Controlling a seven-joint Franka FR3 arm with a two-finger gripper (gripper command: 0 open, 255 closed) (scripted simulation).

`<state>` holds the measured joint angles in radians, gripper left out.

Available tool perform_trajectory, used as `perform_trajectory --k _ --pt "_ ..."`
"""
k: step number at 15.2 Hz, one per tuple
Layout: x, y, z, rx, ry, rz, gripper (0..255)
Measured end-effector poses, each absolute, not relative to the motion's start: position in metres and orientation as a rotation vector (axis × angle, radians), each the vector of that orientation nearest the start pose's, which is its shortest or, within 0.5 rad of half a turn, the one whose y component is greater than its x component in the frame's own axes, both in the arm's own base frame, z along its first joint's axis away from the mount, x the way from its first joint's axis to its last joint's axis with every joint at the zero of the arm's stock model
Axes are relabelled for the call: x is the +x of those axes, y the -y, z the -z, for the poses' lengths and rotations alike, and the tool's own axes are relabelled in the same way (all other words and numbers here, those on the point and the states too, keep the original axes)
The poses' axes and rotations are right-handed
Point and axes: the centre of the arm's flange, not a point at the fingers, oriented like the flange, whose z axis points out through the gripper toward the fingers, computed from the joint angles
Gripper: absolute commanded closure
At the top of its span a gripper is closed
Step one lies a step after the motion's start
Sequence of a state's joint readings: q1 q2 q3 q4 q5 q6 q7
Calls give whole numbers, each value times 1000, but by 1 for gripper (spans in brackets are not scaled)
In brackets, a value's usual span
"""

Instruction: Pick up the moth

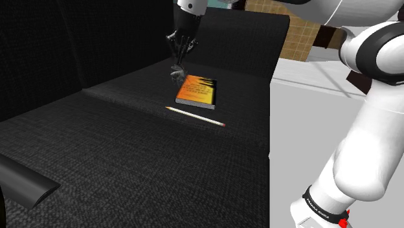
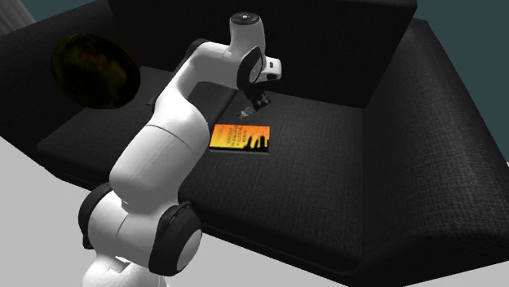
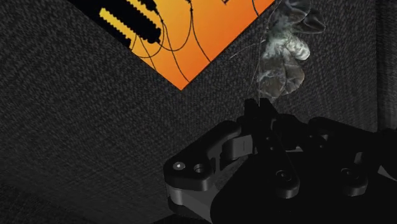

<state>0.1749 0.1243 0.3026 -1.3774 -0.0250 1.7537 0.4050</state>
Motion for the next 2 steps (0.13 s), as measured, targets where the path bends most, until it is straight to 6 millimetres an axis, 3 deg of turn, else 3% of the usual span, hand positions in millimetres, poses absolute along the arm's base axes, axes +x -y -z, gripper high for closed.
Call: perform_trajectory --k 2 --pt "547 -266 -676 -3000 100 344 255"
